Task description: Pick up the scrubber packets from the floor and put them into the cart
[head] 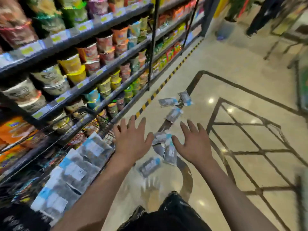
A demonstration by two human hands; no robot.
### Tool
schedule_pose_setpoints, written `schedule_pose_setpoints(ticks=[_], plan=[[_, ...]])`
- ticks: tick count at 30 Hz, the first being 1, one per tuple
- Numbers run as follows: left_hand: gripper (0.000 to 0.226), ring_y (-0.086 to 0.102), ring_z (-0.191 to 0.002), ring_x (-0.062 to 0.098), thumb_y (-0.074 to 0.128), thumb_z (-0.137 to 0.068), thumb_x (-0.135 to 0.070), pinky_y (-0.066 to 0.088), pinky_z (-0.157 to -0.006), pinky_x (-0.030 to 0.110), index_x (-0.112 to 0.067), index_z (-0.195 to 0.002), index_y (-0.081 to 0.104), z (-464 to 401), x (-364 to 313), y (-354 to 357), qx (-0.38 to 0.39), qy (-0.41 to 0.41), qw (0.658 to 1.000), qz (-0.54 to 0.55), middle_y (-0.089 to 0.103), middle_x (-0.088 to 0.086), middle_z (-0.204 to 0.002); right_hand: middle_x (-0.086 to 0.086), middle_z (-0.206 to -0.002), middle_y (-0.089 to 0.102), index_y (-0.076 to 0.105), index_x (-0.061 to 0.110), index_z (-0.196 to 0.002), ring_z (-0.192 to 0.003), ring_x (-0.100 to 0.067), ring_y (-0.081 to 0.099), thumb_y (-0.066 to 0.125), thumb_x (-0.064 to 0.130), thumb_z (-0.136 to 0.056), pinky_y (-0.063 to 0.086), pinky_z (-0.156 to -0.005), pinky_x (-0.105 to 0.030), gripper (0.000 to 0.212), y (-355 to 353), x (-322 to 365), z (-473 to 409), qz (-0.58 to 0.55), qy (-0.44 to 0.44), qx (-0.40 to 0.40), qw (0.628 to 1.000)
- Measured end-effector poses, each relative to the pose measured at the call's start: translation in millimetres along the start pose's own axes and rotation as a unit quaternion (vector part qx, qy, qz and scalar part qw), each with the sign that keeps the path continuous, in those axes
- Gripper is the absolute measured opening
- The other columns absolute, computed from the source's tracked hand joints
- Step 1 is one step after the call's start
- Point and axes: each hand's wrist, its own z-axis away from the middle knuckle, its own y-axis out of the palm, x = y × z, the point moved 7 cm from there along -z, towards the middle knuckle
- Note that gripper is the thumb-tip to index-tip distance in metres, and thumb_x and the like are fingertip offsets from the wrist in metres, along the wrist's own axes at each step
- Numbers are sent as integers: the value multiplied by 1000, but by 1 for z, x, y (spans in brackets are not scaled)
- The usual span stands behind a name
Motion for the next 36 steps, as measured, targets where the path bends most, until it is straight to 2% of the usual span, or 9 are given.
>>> schedule_pose_setpoints(ticks=[7, 10, 16, 19, 21, 23, 27, 31, 36], plan=[[69, 10, -155, 40, 32, -101, -63, 10, -118, 68, -34, -162, 16, -44, -145, 24, 51, 114, 992, -23, 12, 9, -170, -16, -149, 58, 58, 18, -145, -127, -49, 57, 39, 70, -90, 45, -108, -56, 78, -8, -139, 26, -7, 131, -4, 991], [68, 10, -155, 39, 32, -101, -63, 10, -118, 67, -35, -161, 18, -60, -216, 40, 61, 149, 986, -43, 13, 8, -169, -9, -157, 49, 48, 27, -152, -140, -46, 45, 34, 75, -91, 37, -114, -55, 79, -16, -205, 36, 9, 181, 14, 983], [70, 9, -156, 38, 31, -100, -65, 9, -120, 65, -33, -162, 18, -97, -334, 70, 89, 163, 981, -56, 11, 9, -171, -3, -165, 38, 44, 29, -155, -150, -45, 32, 24, 79, -88, 30, -118, -54, 86, -22, -338, 39, 0, 231, 20, 973], [70, 12, -155, 38, 31, -101, -64, 11, -121, 63, -33, -162, 19, -118, -371, 76, 90, 154, 982, -62, 13, 10, -171, -13, -152, 55, 61, 20, -143, -135, -52, 50, 34, 76, -88, 43, -108, -59, 83, -21, -390, 24, -19, 221, -7, 975], [70, 14, -154, 38, 32, -100, -66, 11, -121, 62, -34, -161, 21, -130, -388, 78, 89, 145, 983, -69, 15, 10, -170, -18, -144, 61, 65, 13, -137, -122, -55, 58, 44, 72, -91, 47, -100, -62, 77, -18, -412, 8, -32, 196, -12, 980], [71, 16, -154, 39, 34, -98, -67, 11, -120, 62, -34, -160, 22, -144, -401, 78, 88, 142, 983, -73, 17, 10, -169, -16, -141, 64, 67, 14, -134, -118, -56, 60, 48, 71, -90, 50, -98, -62, 75, -17, -425, -14, -43, 190, -4, 981], [73, 19, -152, 39, 37, -97, -68, 13, -119, 63, -36, -161, 21, -189, -417, 83, 91, 119, 986, -76, 20, 8, -168, -11, -146, 61, 64, 19, -139, -127, -56, 55, 34, 78, -87, 46, -104, -63, 84, -15, -446, -73, -63, 167, 22, 984], [73, 17, -153, 39, 36, -97, -68, 11, -119, 62, -35, -161, 20, -252, -434, 91, 98, 84, 989, -66, 19, 7, -168, -2, -162, 43, 44, 28, -154, -146, -48, 37, 14, 82, -81, 33, -117, -56, 96, -6, -473, -146, -47, 143, 80, 985], [75, 16, -153, 39, 37, -98, -66, 10, -120, 62, -33, -162, 17, -359, -467, 97, 102, 63, 992, -36, 19, 9, -168, -5, -160, 46, 46, 28, -153, -144, -41, 42, 19, 80, -85, 31, -118, -53, 90, 2, -518, -263, -25, 110, 91, 989]])
